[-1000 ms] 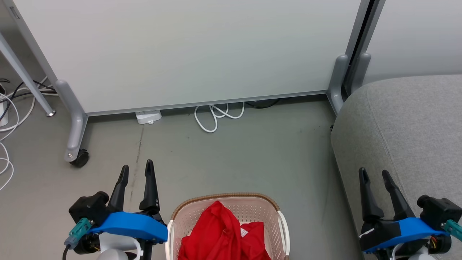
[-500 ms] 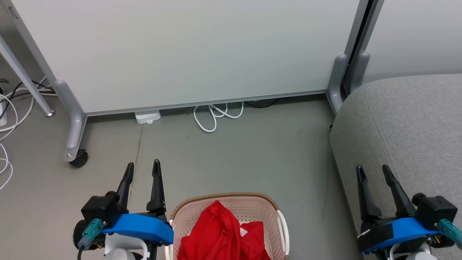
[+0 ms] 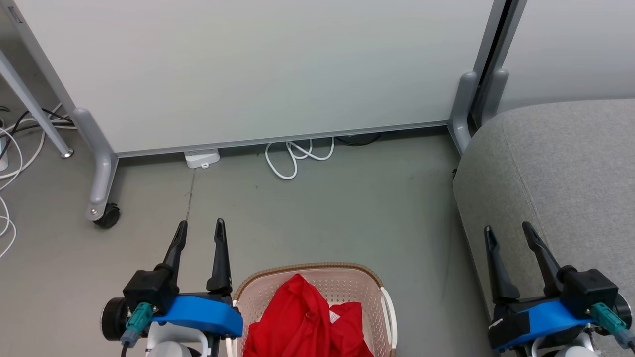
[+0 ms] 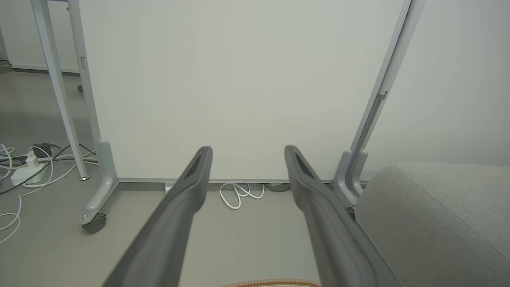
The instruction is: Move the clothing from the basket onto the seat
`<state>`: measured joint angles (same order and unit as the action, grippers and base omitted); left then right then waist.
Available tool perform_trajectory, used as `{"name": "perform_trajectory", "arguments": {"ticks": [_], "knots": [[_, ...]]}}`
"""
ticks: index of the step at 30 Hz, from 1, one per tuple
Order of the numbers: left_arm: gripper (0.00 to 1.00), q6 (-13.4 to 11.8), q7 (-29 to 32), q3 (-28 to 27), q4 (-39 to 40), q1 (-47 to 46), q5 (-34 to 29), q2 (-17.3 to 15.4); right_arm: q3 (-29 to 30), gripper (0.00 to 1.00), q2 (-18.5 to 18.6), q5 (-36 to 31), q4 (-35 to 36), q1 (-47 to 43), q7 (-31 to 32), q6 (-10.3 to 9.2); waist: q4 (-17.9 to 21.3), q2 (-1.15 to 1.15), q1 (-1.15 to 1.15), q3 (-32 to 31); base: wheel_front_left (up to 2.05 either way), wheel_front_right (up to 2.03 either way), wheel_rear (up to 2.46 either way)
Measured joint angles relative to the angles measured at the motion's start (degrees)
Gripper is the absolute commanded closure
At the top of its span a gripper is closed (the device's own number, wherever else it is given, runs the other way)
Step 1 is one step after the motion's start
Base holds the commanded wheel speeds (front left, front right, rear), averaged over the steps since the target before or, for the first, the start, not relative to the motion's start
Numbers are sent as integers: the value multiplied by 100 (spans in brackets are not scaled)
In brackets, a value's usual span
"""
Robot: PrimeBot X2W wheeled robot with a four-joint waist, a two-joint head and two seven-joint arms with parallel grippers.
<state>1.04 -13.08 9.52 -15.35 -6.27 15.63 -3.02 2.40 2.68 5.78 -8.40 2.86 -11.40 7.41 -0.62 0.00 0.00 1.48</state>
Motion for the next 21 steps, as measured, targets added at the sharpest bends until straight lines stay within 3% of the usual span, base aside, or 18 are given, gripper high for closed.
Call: {"name": "perform_trajectory", "arguments": {"ticks": [21], "knots": [[0, 1, -191, 46, -94, -114, -573, 7, -8, 0, 5, -784, 160, -51, -149, 8, -2, 0, 0, 86, 0, 0, 0]]}}
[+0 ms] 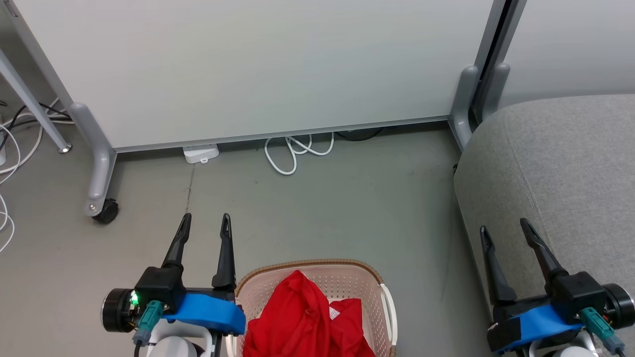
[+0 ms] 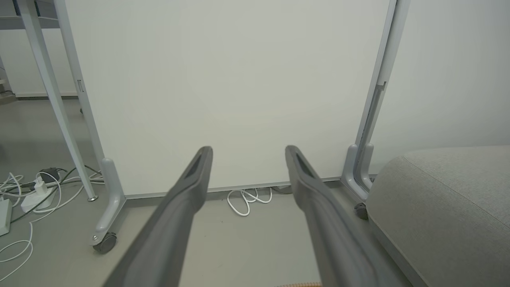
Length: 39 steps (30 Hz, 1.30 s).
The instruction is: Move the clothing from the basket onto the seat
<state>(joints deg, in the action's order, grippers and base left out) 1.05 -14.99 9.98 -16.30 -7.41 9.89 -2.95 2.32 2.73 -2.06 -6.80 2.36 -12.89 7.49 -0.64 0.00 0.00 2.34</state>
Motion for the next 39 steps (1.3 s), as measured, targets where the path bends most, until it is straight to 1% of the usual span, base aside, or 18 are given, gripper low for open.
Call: {"name": "perform_trajectory", "arguments": {"ticks": [5, 12, 19, 24, 32, 39], "knots": [[0, 44, 0, -33, -15, -3, 145, 2, 11, 0, 1, 10, -23, 1, -31, 0, -20, 0, 0, -14, 0, 0, 0], [0, 44, -1, -20, -43, -3, 263, 3, 14, 0, 1, 29, -55, 29, -52, 0, -22, 0, 0, 33, 0, 0, 0], [0, -8, -7, -8, -389, -37, 264, 3, -254, 0, 3, 122, 48, 287, -77, 0, 138, 0, 0, 357, 0, 0, 0], [0, 9, 4, -27, -894, -441, 250, -60, -500, 0, 7, 178, 257, 704, -79, 0, 408, 0, 0, 880, 0, 0, 0], [0, 254, 275, -19, -1924, -1471, 280, -325, -715, 0, 15, 497, 439, 1400, -158, 0, 949, 0, 1, 2065, 0, 0, 0], [0, 387, 623, 203, -2740, -2256, 218, -385, -791, 0, 19, 840, 426, 1730, -207, 0, 1375, 0, 1, 3123, 0, 0, 0]]}}
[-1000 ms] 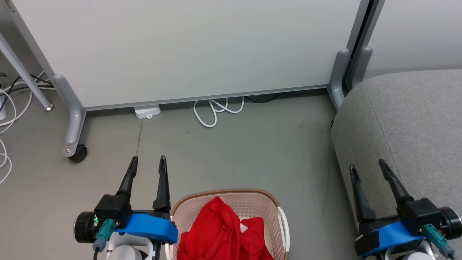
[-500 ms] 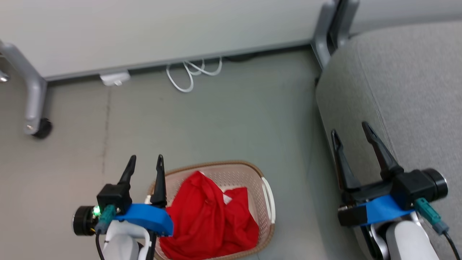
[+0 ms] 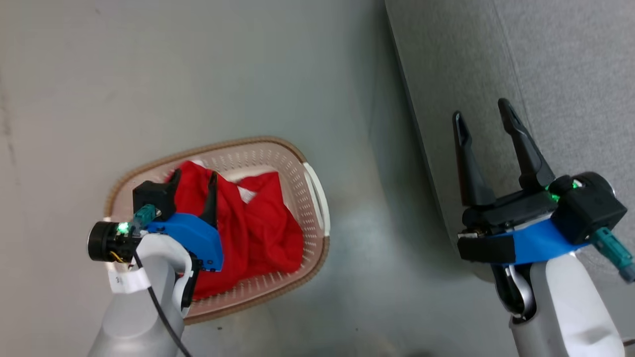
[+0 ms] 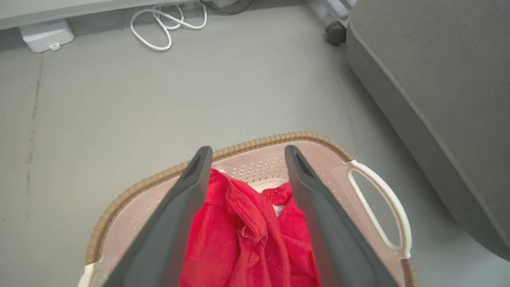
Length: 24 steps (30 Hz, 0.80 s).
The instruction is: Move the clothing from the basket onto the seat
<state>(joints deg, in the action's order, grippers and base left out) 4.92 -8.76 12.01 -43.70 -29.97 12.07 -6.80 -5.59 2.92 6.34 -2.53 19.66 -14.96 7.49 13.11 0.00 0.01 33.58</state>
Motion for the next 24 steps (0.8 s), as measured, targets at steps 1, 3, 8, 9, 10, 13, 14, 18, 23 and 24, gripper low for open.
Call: {"name": "perform_trajectory", "arguments": {"ticks": [1, 3, 8, 9, 10, 13, 14, 18, 23, 24], "knots": [[0, 0, 65, 16, -129, -81, -1, -3, -10, 0, -1, 58, 20, 62, -1, 0, 55, 0, 0, 141, 0, 0, 0], [0, -10, 114, 22, -339, -229, -4, -20, -53, 0, 0, 157, 63, 153, -2, 0, 161, 0, 0, 397, 0, 0, 0], [0, -109, 171, -48, -851, -513, 56, -85, -177, 0, -2, 339, 124, 249, -3, 0, 450, 0, 1, 892, 0, 0, 0], [0, -158, 179, -66, -936, -560, 62, -105, -193, 0, -2, 357, 142, 265, -3, 0, 511, 0, 0, 963, 0, 0, 0], [0, -233, 189, -94, -1024, -621, 64, -137, -209, 0, -2, 387, 155, 276, -3, 0, 570, 0, 0, 1032, 0, 0, 0], [0, -396, 211, -205, -1262, -784, 119, -231, -258, 0, -1, 456, 189, 317, -3, 0, 735, 0, 0, 1200, 0, 0, 0], [0, -397, 204, -231, -1324, -820, 157, -249, -279, 0, -2, 486, 203, 341, -4, 0, 785, 0, 0, 1244, 0, 0, 0], [0, -681, 212, -323, -1600, -984, 188, -345, -314, 0, -2, 556, 225, 363, -7, 0, 959, 0, 0, 1390, 0, 0, 0], [0, -990, 271, -382, -1914, -1104, 216, -385, -316, 0, -2, 592, 222, 362, -7, 0, 1048, 0, 0, 1458, 0, 0, 0], [0, -992, 270, -378, -1948, -1131, 223, -381, -315, 0, -2, 592, 221, 362, -7, 0, 1047, 0, 0, 1454, 0, 0, 0]]}}
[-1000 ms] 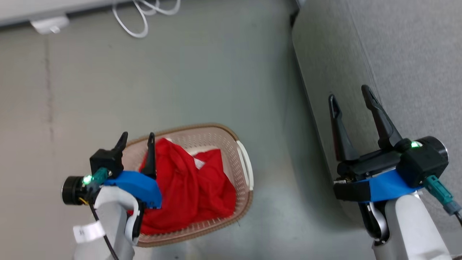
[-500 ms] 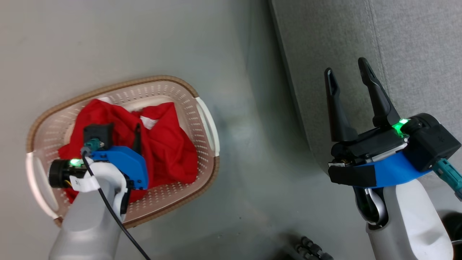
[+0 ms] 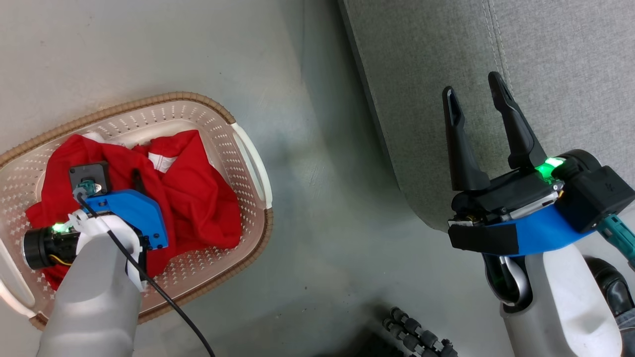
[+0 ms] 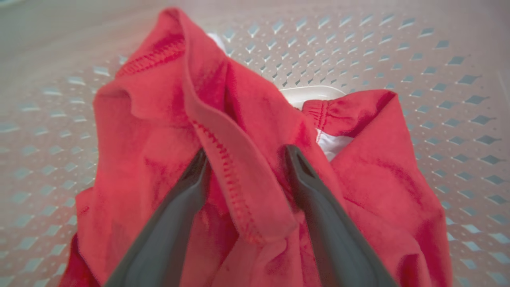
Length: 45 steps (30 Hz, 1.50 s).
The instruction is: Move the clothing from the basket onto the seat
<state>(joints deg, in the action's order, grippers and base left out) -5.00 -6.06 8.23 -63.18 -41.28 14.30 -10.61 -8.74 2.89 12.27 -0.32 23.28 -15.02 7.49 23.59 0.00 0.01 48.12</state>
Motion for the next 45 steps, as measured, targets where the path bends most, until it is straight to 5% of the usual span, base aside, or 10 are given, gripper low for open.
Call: {"name": "perform_trajectory", "arguments": {"ticks": [1, 2, 3, 11, 27, 45], "knots": [[35, -2, 0, 1, -35, -26, 12, 1, 1, 0, 0, 1, -3, 0, 0, 0, -4, 0, 0, -5, 0, 0, 0], [56, -3, 0, 4, -77, -42, 26, 4, -1, 0, 0, 1, -9, 0, 0, 0, -9, 0, 0, -11, 0, 0, 0], [100, -3, -2, 12, -118, -57, 26, 12, -2, 0, 0, 3, -12, 1, 0, 0, -14, 0, 0, -17, 0, 0, 0], [100, 108, -107, 125, -441, -154, 63, 135, -1, 0, -1, -21, -70, 29, -1, 0, -113, 0, 0, -168, 0, 0, 0], [100, 1151, -849, 691, -676, 545, 221, 735, 488, 0, -10, -730, -704, -700, -2, 0, -942, 0, -2, -2116, 0, 0, 0], [100, 1223, -849, 2927, 1094, 958, 1355, 769, 479, 0, -8, -949, -918, -1601, 154, 0, -2144, 0, -3, -4185, 0, 0, 0]]}}
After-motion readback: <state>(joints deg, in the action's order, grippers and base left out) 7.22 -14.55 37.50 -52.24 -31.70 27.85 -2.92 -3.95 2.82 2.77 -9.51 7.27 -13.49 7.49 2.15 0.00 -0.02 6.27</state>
